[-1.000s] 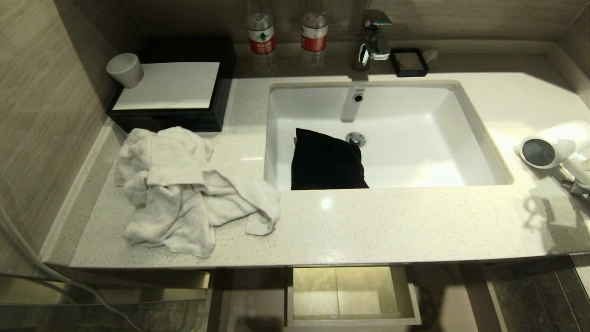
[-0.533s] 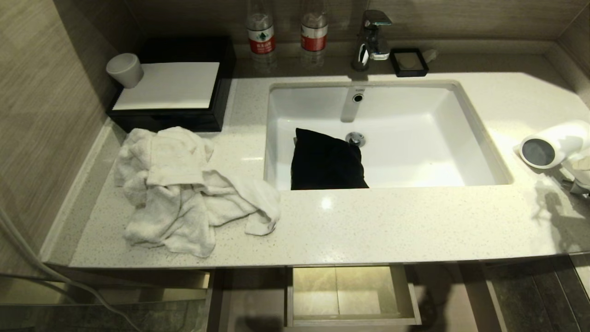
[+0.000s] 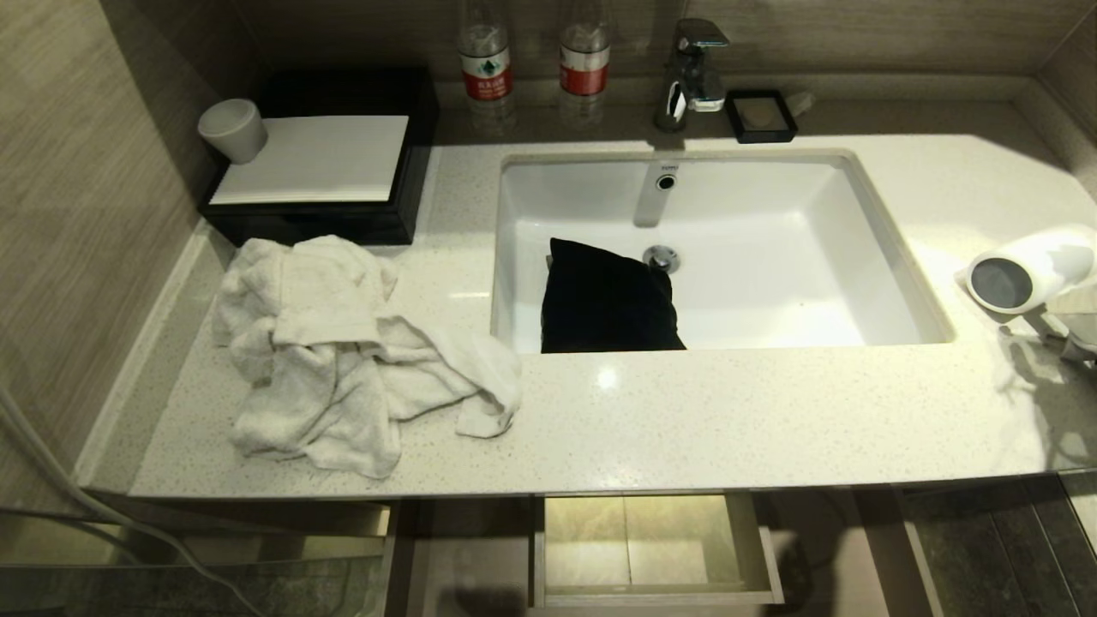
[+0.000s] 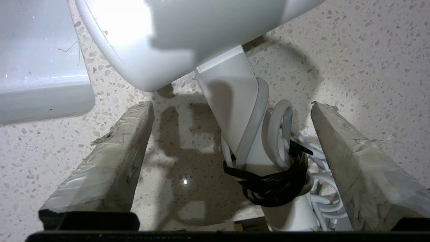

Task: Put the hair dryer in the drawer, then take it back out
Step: Pick up the hairdryer

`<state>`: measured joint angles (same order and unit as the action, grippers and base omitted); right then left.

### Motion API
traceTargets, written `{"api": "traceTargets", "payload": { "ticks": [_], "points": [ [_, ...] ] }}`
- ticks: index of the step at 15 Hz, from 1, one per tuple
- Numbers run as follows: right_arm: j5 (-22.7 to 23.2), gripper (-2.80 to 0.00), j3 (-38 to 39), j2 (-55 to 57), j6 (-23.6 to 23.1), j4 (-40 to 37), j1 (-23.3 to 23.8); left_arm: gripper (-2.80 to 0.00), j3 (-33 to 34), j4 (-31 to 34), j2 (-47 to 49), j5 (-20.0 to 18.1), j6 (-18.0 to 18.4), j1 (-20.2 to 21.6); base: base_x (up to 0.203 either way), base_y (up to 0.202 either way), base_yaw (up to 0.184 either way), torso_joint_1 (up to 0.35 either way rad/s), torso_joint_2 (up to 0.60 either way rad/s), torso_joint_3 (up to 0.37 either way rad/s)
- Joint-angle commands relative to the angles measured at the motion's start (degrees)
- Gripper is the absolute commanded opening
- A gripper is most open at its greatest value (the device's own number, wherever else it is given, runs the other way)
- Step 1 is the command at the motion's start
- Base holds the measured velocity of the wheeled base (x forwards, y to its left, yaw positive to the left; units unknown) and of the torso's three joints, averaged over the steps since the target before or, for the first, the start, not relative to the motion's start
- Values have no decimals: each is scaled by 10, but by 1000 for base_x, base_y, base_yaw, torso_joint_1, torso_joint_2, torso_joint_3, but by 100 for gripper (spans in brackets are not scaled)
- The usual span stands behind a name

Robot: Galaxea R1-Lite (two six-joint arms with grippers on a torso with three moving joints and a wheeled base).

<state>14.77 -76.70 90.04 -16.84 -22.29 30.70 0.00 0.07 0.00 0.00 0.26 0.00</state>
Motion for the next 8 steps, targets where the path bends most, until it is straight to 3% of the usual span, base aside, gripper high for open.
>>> {"api": "traceTargets", "payload": {
  "ticks": [1,3,8],
  "points": [
    [4,0,-3,14,-2,5,1,-280,1,0,0,0,0,0,0,0,0,0,0,0],
    [30,0,-6,20,-3,8,1,-280,1,0,0,0,0,0,0,0,0,0,0,0],
    [33,0,-12,31,-3,43,0,-280,1,0,0,0,0,0,0,0,0,0,0,0]
  ]
}}
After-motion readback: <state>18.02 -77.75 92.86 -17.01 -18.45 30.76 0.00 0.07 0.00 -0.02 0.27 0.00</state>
